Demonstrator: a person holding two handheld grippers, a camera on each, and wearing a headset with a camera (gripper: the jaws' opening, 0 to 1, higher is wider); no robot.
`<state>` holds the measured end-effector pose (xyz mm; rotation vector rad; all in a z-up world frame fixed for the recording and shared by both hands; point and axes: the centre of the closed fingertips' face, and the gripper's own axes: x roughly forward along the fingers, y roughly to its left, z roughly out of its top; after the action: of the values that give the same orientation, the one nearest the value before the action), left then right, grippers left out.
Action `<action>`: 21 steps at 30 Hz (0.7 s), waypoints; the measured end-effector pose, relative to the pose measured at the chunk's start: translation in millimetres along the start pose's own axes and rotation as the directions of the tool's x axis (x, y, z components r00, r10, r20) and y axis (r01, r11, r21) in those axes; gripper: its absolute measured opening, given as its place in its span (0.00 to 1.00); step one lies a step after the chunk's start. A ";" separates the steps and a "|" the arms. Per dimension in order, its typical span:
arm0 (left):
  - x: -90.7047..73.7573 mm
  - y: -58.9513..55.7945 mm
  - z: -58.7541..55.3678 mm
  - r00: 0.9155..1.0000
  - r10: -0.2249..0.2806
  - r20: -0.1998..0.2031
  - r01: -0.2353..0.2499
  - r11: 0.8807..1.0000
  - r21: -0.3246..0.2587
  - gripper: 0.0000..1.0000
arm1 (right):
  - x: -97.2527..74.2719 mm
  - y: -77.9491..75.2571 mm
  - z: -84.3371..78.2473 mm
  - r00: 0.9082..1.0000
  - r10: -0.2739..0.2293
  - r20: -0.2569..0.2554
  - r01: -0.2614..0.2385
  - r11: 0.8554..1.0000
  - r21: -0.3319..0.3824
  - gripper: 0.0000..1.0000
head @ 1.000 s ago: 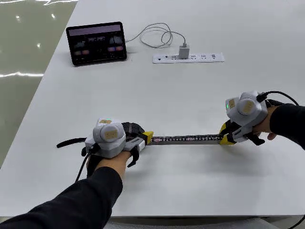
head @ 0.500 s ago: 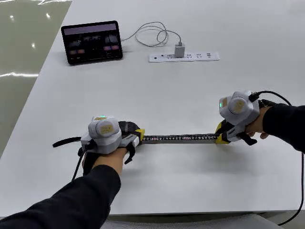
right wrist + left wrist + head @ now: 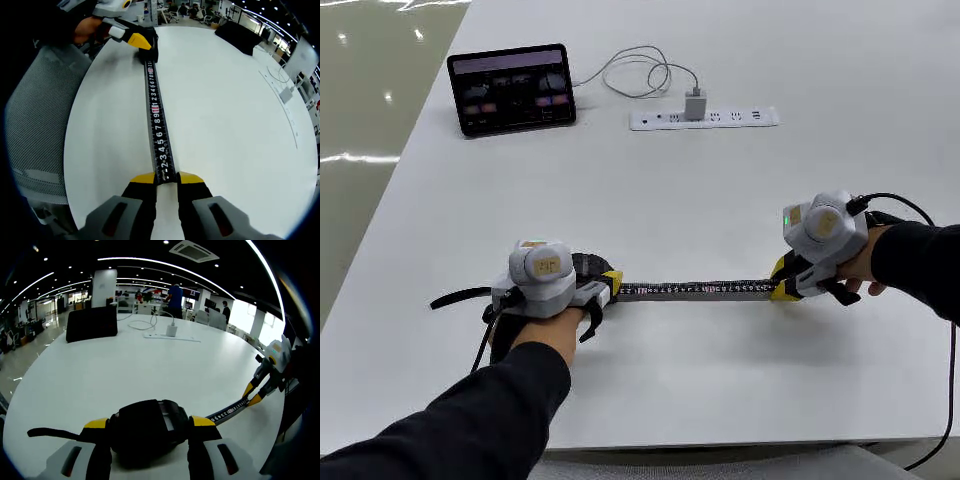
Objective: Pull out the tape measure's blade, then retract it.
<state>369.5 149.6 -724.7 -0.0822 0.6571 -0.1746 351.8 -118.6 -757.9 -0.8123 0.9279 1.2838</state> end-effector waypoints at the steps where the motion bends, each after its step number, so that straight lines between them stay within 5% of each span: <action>1: 0.1 0.1 0.0 1.000 -0.001 -0.001 0.001 1.000 0.000 0.57 | -0.2 0.1 0.4 1.000 0.001 0.001 -0.001 1.000 -0.007 0.11; 21: -0.4 -1.5 0.9 1.000 -0.022 -0.019 0.022 1.000 -0.004 0.57 | 1.7 0.9 12.0 0.999 -0.004 0.034 0.004 1.000 -0.005 0.10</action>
<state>369.5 148.3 -723.5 -0.0917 0.6755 -0.1953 352.3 -107.0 -754.4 -0.7936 0.8962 1.2929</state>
